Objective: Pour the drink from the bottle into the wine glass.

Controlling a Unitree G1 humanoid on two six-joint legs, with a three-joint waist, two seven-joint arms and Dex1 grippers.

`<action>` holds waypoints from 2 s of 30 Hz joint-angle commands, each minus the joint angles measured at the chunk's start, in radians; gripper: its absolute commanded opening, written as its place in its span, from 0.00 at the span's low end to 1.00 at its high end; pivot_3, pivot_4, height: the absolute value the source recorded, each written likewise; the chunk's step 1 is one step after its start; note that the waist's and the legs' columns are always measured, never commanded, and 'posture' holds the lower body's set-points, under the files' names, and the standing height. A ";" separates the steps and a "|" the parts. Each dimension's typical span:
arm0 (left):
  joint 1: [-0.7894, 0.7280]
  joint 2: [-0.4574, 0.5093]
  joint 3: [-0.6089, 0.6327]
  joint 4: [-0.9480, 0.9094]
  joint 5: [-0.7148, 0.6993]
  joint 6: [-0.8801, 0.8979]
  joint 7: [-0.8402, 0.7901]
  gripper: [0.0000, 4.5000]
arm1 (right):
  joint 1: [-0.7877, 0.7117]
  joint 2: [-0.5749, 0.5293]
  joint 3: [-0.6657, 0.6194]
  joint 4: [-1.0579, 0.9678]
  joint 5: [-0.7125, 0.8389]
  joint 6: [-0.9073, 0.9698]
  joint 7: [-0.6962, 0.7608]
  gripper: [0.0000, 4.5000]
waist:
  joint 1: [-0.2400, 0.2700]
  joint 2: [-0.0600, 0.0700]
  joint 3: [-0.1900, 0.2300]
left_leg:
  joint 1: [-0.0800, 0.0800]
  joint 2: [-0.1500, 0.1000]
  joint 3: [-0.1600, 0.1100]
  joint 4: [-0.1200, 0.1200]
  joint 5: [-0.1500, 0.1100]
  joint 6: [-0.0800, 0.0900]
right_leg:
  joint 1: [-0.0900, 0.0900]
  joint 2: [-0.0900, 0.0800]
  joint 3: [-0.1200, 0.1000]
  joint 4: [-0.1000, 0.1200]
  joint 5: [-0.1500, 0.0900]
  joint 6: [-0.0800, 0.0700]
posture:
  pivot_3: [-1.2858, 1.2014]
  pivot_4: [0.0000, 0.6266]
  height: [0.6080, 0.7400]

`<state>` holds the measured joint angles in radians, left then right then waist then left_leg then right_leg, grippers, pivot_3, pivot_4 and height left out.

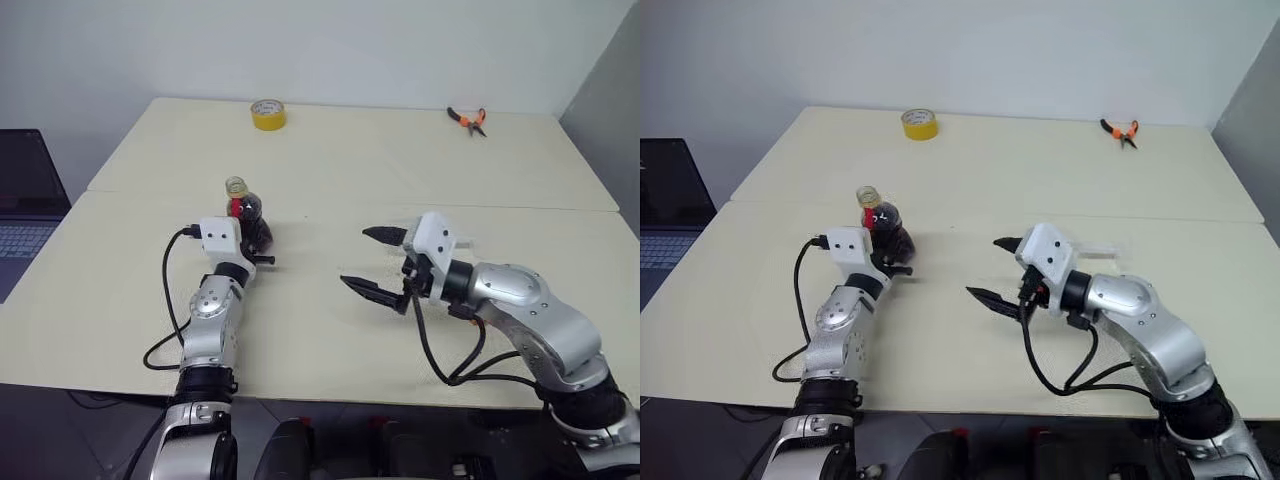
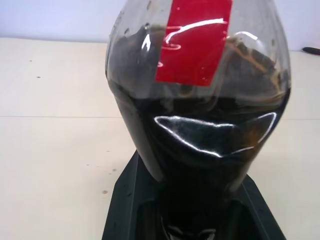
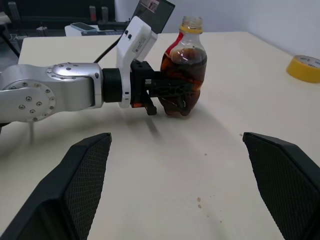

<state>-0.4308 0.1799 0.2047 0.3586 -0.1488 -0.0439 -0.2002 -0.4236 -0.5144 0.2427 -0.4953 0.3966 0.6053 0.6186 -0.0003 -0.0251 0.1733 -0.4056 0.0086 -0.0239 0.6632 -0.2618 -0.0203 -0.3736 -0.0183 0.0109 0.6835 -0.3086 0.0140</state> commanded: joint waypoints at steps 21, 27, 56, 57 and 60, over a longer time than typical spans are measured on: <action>0.087 -0.021 -0.022 -0.130 -0.028 -0.028 0.014 0.99 | 0.037 0.051 -0.004 -0.082 -0.077 -0.015 -0.019 1.00 | -0.001 0.000 0.000 | 0.000 0.000 0.000 0.000 0.000 0.000 | 0.000 0.000 0.000 0.001 0.000 0.000 | 0.52 0.24 1.00; 0.311 0.026 -0.073 -0.432 -0.025 0.104 -0.044 0.99 | 0.179 -0.037 -0.109 -0.169 -0.110 -0.059 -0.031 1.00 | -0.001 0.000 -0.001 | 0.000 0.000 0.001 -0.001 0.000 0.000 | 0.001 -0.001 0.001 -0.001 0.000 0.000 | 0.52 0.24 1.00; 0.196 0.407 -0.258 -0.652 -0.212 0.301 -0.675 0.99 | 0.189 -0.126 0.007 0.244 -1.134 -0.341 -0.317 1.00 | -0.006 0.002 -0.002 | 0.006 0.001 0.004 -0.002 0.000 -0.001 | 0.003 0.002 0.004 0.000 0.000 -0.001 | 0.52 0.24 1.00; 0.190 0.401 -0.259 -0.645 -0.209 0.298 -0.673 0.99 | 0.180 -0.124 0.012 0.263 -1.146 -0.347 -0.322 1.00 | -0.006 0.002 -0.002 | 0.005 0.001 0.004 -0.002 0.000 -0.001 | 0.003 0.002 0.004 -0.001 0.000 -0.001 | 0.52 0.24 1.00; 0.181 0.387 -0.267 -0.627 -0.205 0.289 -0.676 0.99 | 0.145 -0.119 0.029 0.340 -1.177 -0.372 -0.349 1.00 | -0.006 0.002 -0.001 | 0.004 0.001 0.004 -0.003 0.000 -0.001 | 0.001 0.002 0.004 -0.001 0.000 -0.001 | 0.52 0.24 1.00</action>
<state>-0.2313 0.5718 -0.0589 -0.2597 -0.3493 0.2589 -0.8665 -0.2519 -0.6329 0.2691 -0.1748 -0.7503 0.2545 0.2989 -0.0063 -0.0232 0.1719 -0.4018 0.0096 -0.0197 0.6606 -0.2614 -0.0213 -0.3724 -0.0170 0.0153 0.6826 -0.3089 0.0129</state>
